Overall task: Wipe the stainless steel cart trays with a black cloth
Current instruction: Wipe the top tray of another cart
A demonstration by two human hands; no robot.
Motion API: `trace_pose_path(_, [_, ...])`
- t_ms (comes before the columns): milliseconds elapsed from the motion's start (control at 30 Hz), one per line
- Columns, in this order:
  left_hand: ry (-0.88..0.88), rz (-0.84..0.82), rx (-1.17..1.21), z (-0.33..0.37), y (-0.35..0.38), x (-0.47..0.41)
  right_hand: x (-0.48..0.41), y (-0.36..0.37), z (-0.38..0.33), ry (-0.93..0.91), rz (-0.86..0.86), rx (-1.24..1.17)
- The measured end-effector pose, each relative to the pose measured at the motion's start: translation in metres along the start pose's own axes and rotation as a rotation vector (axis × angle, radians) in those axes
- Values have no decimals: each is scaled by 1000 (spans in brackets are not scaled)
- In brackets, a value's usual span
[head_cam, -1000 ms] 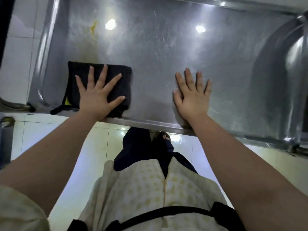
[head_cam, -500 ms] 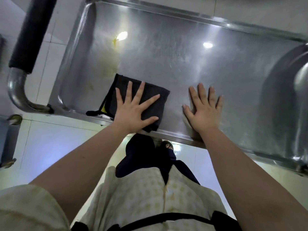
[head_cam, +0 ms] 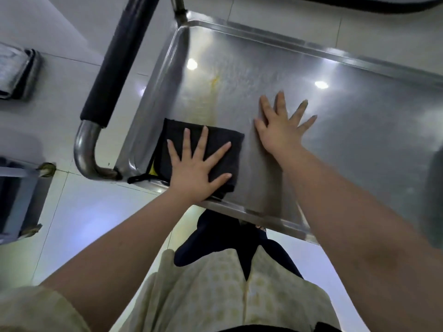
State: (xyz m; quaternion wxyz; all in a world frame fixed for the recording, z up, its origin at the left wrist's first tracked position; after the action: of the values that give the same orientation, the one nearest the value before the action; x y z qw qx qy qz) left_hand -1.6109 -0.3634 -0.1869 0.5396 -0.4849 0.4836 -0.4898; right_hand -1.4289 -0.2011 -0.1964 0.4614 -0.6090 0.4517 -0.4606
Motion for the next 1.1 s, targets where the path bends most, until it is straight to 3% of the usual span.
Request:
trace_pose_path(300, [34, 41, 15, -14, 1, -10, -2, 7, -11, -25, 124, 103])
trace_pose_path(500, [17, 37, -9, -40, 8, -127, -4, 10, -9, -21, 146, 86])
trace_pose_path(733, [57, -96, 12, -37, 15, -250, -9, 7, -6, -13, 166, 88])
trace_pose_path(867, [64, -94, 29, -33, 11, -216, -8, 7, -4, -14, 157, 92])
trace_pose_path(1100, [123, -8, 47, -28, 4, -37, -8, 6, -6, -16, 160, 82])
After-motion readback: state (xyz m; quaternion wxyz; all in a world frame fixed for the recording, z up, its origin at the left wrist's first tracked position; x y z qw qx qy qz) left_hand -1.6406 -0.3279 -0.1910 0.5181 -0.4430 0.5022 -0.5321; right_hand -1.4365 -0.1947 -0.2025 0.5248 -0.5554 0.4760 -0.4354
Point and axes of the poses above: each hand's wrist, its own x-axis away from the middle knuckle, its own y-axis out of the palm, z = x × y, the point moved 3 cm from there along -x, towards the middle knuckle, and after that the axes turned 14 degrees about z, right-handed, at the moved point
